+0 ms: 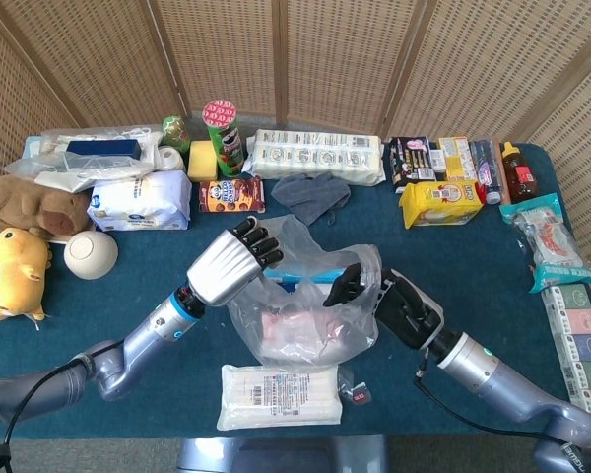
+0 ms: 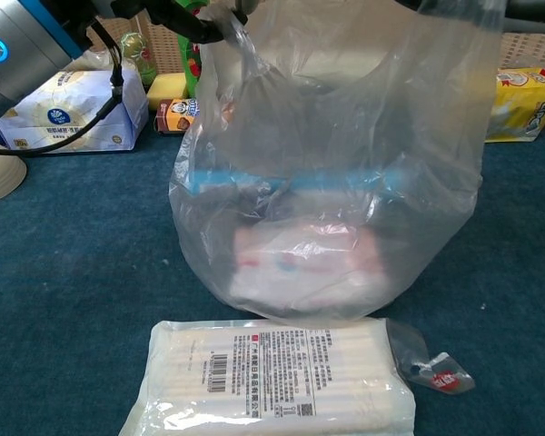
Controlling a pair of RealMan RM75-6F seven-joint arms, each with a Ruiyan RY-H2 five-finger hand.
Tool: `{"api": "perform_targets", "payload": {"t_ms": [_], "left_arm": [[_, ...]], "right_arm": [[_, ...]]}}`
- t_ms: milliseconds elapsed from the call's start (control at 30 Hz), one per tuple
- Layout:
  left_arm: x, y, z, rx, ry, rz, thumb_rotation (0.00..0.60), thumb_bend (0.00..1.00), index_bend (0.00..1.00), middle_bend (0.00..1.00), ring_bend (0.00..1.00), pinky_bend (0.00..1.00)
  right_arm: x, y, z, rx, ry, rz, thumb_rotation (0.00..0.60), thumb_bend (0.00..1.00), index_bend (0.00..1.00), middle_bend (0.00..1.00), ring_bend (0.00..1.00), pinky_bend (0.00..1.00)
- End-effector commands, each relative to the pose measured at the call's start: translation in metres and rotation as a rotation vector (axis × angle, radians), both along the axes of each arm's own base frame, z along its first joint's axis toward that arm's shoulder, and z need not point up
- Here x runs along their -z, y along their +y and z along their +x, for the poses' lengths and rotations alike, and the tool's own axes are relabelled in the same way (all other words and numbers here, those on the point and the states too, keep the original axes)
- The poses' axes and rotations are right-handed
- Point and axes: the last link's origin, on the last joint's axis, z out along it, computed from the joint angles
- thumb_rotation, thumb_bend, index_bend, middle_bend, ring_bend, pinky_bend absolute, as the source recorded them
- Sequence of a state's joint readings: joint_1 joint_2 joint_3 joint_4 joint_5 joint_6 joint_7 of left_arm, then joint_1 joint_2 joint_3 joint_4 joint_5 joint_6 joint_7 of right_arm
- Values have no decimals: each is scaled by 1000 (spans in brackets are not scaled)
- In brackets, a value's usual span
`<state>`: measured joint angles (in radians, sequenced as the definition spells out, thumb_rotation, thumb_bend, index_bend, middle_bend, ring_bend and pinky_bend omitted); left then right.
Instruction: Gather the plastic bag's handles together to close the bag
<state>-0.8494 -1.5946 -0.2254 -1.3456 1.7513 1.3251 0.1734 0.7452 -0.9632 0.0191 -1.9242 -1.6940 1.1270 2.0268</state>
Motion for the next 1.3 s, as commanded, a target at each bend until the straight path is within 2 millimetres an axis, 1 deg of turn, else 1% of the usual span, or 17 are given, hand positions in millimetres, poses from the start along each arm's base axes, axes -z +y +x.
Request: {"api": "perform_targets", "payload": {"t_ms": [33,67,167,267,333,433,667,800,933,1033,1133,1300], "left_arm": [[-3,1,1,-3,-23,11,600,380,619,629,493,398],[-5,1,1,-6,-33,18,600,379,621,627,479,397],[-10,2,1,-10,-52,33,600,375,620,565,373,353],[-13,2,0,-7,-48,47,600,364,620,476,261,238],[-15,3,0,-5,-52,58,600,353,620,411,179,144],[-17,3,0,-7,-63,62,600,347,620,348,109,94],[-27,1,4,-3,-100,65,600,343,621,324,85,91],[-36,-1,9,1,-127,59,600,329,621,319,82,91],[-43,-3,12,8,-136,60,600,317,621,318,81,91],[-49,-3,16,16,-142,63,600,305,621,318,81,91],[-52,-3,19,19,-145,62,600,292,620,317,80,91],[-57,-3,27,28,-150,59,600,276,621,316,80,91]], "right_arm": [[0,0,0,-1,2,0,267,152,372,397,346,259],[0,0,0,-1,2,0,267,152,372,397,346,258],[0,0,0,-2,2,1,266,153,372,397,346,258],[1,1,0,-4,1,5,266,152,372,398,345,256],[2,1,0,-4,2,7,267,152,372,397,344,254],[3,1,0,-4,4,8,267,153,372,397,343,249],[4,1,-2,3,24,7,267,153,372,397,339,240],[6,-1,-1,-4,53,-7,265,153,372,396,327,219],[7,-5,2,-17,89,-27,263,153,364,374,296,182],[9,-8,3,-38,139,-42,267,149,342,353,271,161],[11,-9,5,-49,161,-41,244,142,311,322,245,150],[16,-10,10,-82,194,-37,225,135,266,288,218,135]]}}
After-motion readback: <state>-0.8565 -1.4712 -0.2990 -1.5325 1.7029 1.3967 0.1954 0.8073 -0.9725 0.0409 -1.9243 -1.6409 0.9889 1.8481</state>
